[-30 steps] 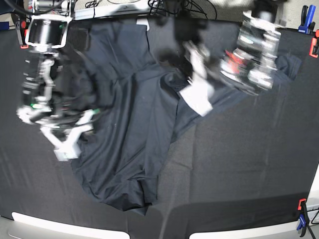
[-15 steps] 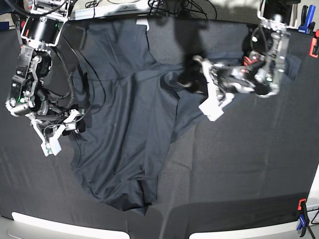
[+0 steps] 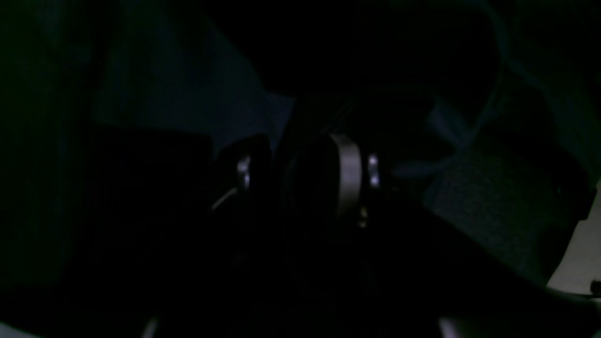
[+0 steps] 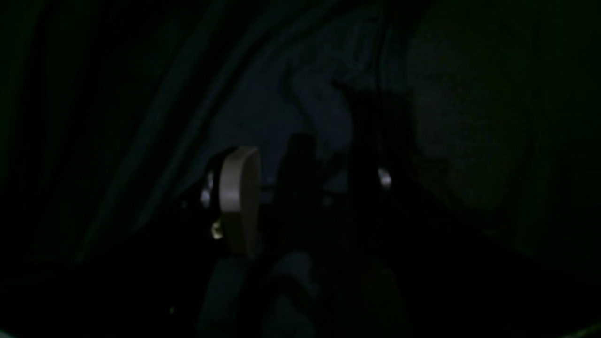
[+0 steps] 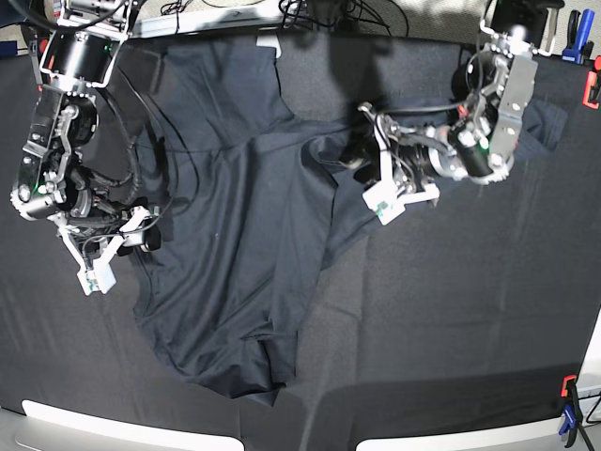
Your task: Layout the t-shirt on the table in an organized manner, then fold the t-shirt properly
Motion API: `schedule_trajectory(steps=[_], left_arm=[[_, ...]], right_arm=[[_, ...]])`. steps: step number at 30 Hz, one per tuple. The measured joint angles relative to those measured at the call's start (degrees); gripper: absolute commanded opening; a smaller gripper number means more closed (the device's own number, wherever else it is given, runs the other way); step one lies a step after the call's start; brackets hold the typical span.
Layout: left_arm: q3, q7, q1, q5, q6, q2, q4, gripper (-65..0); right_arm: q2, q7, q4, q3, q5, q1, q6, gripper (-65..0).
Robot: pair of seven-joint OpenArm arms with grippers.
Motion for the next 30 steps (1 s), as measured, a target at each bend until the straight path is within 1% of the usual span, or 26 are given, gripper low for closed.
schedule_trajectory(steps=[2,3,4,6,7,9,10,11,13,14,16,18,20,21,22,24,26,30], left_arm=[[2.8,-0.59,0.24,2.69,0.02,0.02,0.0,-62.4],[4.22,-1.07,0.11,3.72,0.0,0.04,0.04,-65.0],[5.4,-1.42,-0.02,4.66,0.02,0.07,0.11,-65.0],[6.03,-1.51,-0.09,4.55,0.17,0.09,0.15,-65.0],[5.97,-1.86,-0.11,4.35,2.78,0.04,0.28,-65.0],[4.55,-1.29,-0.92,4.35,5.16,-0.2,1.05,-65.0],[2.93,-1.36,-1.66,4.35,6.62,-0.63,1.51,-65.0],[0.7,-1.27,-2.8,4.37,7.34,-1.25,2.03,-65.0],[-4.59,-2.91,-5.81,4.63,9.66,-2.91,2.62,-65.0],[-7.37,-5.01,-7.19,4.68,11.21,-3.76,2.6,-65.0],[-12.07,-11.89,-8.57,5.92,12.11,-5.66,2.62,-65.0],[-15.15,-19.37,-8.68,11.8,12.37,-6.84,2.12,-65.0],[-16.61,-27.71,-8.85,16.31,15.15,-6.91,-0.74,-65.0],[-16.7,-29.94,-9.42,18.51,15.96,-6.78,-3.06,-65.0],[-16.7,-31.69,-10.32,19.89,16.09,-6.67,-6.05,-65.0],[-16.61,-35.95,-12.96,20.5,16.2,-6.38,-13.97,-65.0],[-16.57,-40.02,-17.0,20.57,17.07,-6.36,-23.32,-65.0],[-16.83,-45.75,-28.98,20.39,20.15,-6.69,-42.14,-65.0]], right_arm=[[0.0,0.02,0.0,0.0,0.0,0.0,0.0,-36.0],[0.0,0.02,0.0,0.0,-0.07,0.0,0.0,-36.0],[0.0,0.02,0.0,0.0,-0.02,-0.02,0.0,-36.0],[0.0,0.02,0.0,0.0,-0.02,0.0,0.0,-36.0],[0.0,0.02,0.0,0.0,-0.02,0.0,0.0,-36.0],[-0.02,0.0,0.0,-0.02,0.0,0.0,0.0,-36.0],[-0.02,0.0,0.0,-0.02,-0.07,0.0,0.0,-36.0],[0.0,0.02,0.0,-0.02,-0.11,0.04,0.0,-36.0],[0.07,0.02,0.0,0.02,-0.24,0.0,-0.02,-36.0],[0.09,-0.17,0.0,0.02,0.11,-0.02,-0.02,-36.0],[-0.02,-0.9,0.0,-0.04,2.12,0.02,0.02,-36.0],[-0.02,-2.08,0.0,-0.02,4.44,0.09,0.2,-36.0],[-0.04,-3.98,0.0,0.0,4.7,0.11,1.77,-36.0],[-0.35,-4.42,0.0,0.04,4.72,0.09,2.23,-36.0],[-0.81,-4.96,0.0,0.04,4.74,0.07,2.45,-36.0],[-1.97,-4.98,0.0,0.02,5.22,-0.35,2.64,-36.0],[-3.19,-4.96,0.02,0.0,7.45,-1.49,3.26,-36.0],[-5.88,-6.08,0.74,0.04,7.15,-4.28,4.33,-36.0]])
